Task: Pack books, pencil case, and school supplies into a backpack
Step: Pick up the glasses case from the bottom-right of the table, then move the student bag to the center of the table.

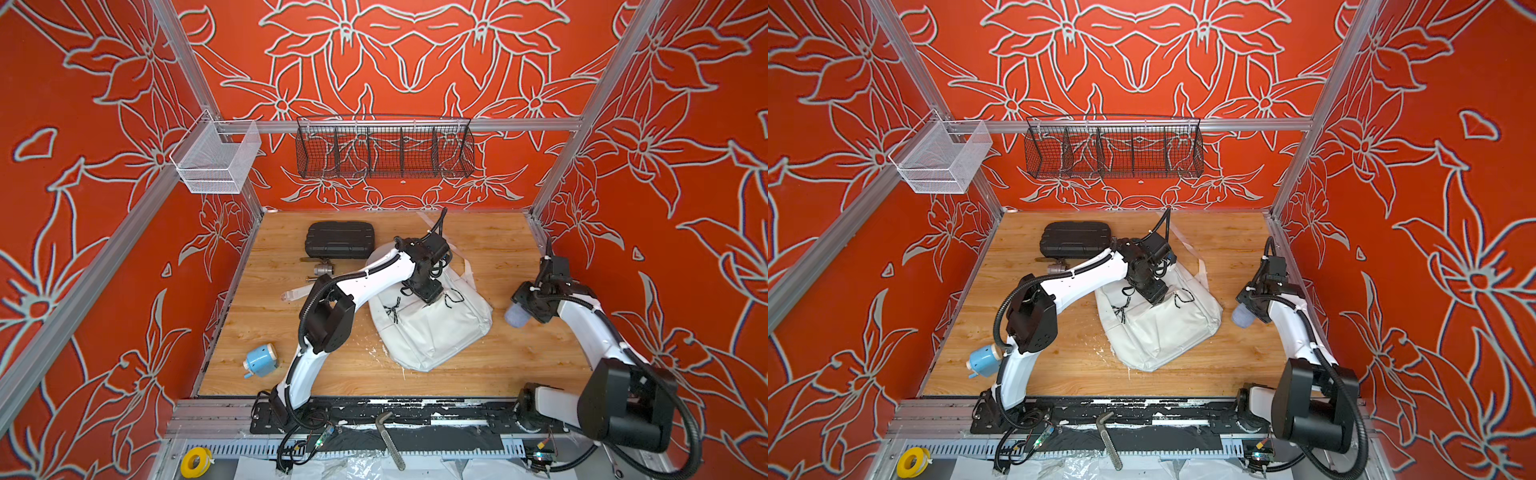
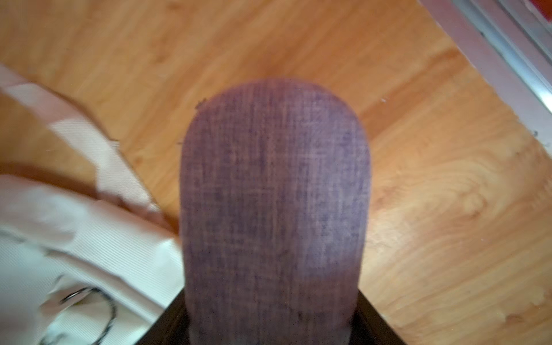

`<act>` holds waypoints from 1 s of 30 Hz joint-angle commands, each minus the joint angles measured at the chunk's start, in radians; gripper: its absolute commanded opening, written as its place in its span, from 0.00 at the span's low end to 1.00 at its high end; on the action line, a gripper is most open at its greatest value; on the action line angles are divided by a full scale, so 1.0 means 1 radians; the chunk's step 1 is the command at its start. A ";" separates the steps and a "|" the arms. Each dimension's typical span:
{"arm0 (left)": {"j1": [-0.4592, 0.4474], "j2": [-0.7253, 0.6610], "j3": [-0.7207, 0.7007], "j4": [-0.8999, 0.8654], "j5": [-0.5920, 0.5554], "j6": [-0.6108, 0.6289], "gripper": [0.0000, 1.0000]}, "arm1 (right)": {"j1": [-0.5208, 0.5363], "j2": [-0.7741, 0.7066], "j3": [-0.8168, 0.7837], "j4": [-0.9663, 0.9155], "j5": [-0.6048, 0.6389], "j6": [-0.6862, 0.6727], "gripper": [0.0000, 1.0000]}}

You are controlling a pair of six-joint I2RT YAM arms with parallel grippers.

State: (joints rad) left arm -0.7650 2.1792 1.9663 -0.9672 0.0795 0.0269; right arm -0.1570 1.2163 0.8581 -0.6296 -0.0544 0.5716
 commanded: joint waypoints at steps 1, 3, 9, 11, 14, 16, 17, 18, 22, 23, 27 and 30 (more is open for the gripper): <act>-0.002 0.059 0.051 -0.068 -0.050 0.010 0.65 | 0.075 -0.044 0.060 -0.051 -0.032 0.049 0.46; 0.000 0.080 0.067 -0.081 -0.048 0.015 0.65 | 0.121 -0.064 0.075 -0.053 -0.040 0.057 0.46; 0.017 0.100 0.060 -0.096 -0.060 -0.022 0.58 | 0.258 -0.079 0.096 -0.012 -0.027 0.087 0.46; 0.024 0.092 0.043 -0.091 -0.067 -0.034 0.53 | 0.318 -0.073 0.092 0.034 -0.008 0.091 0.46; 0.035 0.078 0.015 -0.078 -0.048 -0.041 0.37 | 0.395 -0.055 0.084 0.104 0.037 0.093 0.46; 0.043 0.073 0.007 -0.079 -0.025 -0.049 0.23 | 0.440 -0.040 0.078 0.159 0.060 0.099 0.46; 0.048 0.070 0.004 -0.078 -0.010 -0.055 0.16 | 0.461 -0.033 0.073 0.192 0.075 0.099 0.46; 0.052 0.067 0.003 -0.078 0.005 -0.060 0.09 | 0.480 -0.027 0.071 0.218 0.088 0.096 0.46; 0.079 0.052 0.000 -0.075 0.080 -0.090 0.00 | 0.544 0.002 0.039 0.359 0.133 0.084 0.45; 0.088 0.047 0.006 -0.076 0.107 -0.101 0.00 | 0.557 0.005 0.025 0.399 0.137 0.083 0.45; 0.119 0.028 0.034 -0.088 0.222 -0.123 0.00 | 0.607 -0.020 -0.058 0.608 0.147 0.045 0.45; 0.138 0.018 0.041 -0.082 0.279 -0.137 0.22 | 0.627 -0.034 -0.091 0.689 0.157 0.009 0.45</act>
State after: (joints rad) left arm -0.6479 2.2650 1.9839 -1.0256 0.2642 -0.0841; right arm 0.4534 1.2106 0.7849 -0.1158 0.0624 0.6117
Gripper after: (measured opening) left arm 0.135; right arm 0.625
